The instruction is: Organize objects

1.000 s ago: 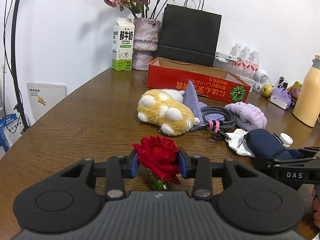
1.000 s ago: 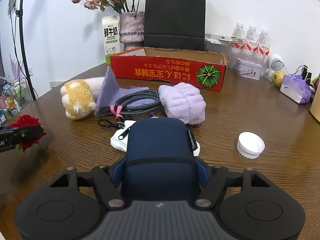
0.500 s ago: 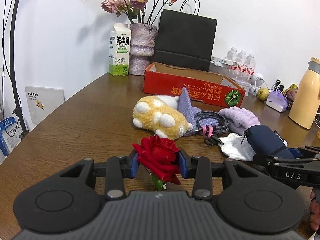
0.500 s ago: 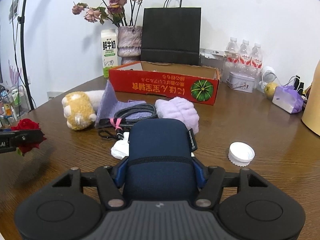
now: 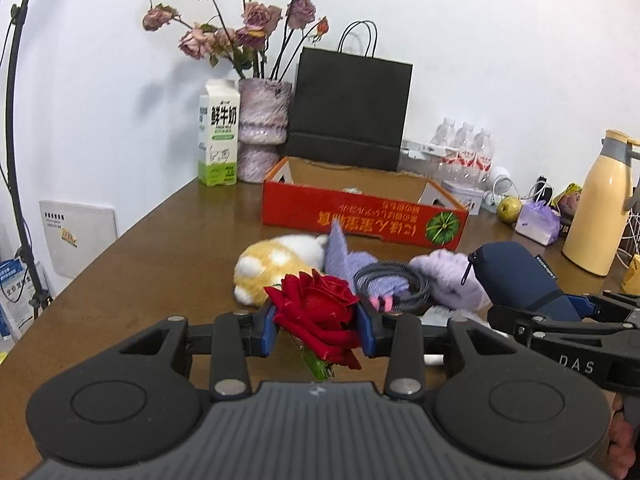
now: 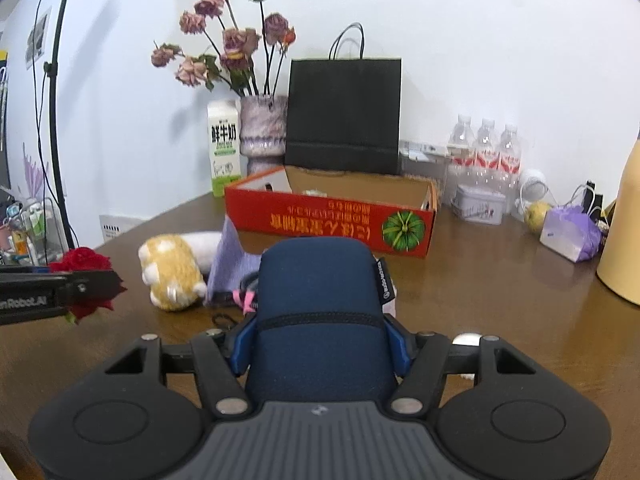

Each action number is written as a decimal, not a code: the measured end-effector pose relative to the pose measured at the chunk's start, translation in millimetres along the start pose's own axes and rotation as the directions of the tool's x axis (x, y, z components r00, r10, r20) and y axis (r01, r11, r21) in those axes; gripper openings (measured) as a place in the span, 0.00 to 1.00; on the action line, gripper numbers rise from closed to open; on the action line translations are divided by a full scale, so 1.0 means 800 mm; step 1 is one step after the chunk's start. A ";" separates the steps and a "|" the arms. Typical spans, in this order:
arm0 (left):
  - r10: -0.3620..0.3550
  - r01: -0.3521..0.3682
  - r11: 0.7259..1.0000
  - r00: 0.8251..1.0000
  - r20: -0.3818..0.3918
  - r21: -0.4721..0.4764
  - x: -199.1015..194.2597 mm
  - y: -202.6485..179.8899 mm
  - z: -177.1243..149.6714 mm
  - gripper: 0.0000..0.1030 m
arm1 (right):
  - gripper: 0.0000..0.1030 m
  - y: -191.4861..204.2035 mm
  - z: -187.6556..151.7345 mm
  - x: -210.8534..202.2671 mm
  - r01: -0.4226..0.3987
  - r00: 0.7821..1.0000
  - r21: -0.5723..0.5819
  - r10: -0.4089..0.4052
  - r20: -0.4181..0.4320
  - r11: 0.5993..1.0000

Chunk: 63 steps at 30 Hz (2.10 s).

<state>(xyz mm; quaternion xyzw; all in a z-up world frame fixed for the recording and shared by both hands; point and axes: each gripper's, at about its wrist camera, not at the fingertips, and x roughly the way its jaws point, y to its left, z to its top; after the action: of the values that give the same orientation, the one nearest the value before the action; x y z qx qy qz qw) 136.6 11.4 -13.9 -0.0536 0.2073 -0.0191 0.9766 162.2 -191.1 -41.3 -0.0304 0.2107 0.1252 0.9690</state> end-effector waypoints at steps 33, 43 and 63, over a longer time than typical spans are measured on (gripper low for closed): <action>-0.003 0.003 1.000 0.996 0.092 -0.006 0.088 -0.045 0.104 0.38 | 0.60 -0.023 0.096 0.066 0.006 0.993 0.027 -0.009 0.119 1.000; 0.005 -0.005 1.000 0.994 0.110 0.006 0.130 -0.055 0.138 0.38 | 0.60 -0.036 0.130 0.102 0.009 0.990 0.030 -0.013 0.141 1.000; 0.052 -0.045 0.996 0.995 0.088 -0.080 0.240 -0.053 0.187 0.38 | 0.60 -0.054 0.182 0.209 0.025 0.989 0.052 -0.032 0.146 0.998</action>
<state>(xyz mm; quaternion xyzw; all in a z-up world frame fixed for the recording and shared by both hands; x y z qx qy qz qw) 372.4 -27.9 49.6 -0.0875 0.1647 0.0151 0.9823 378.9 -178.4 21.5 0.0002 0.1413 0.1080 0.9840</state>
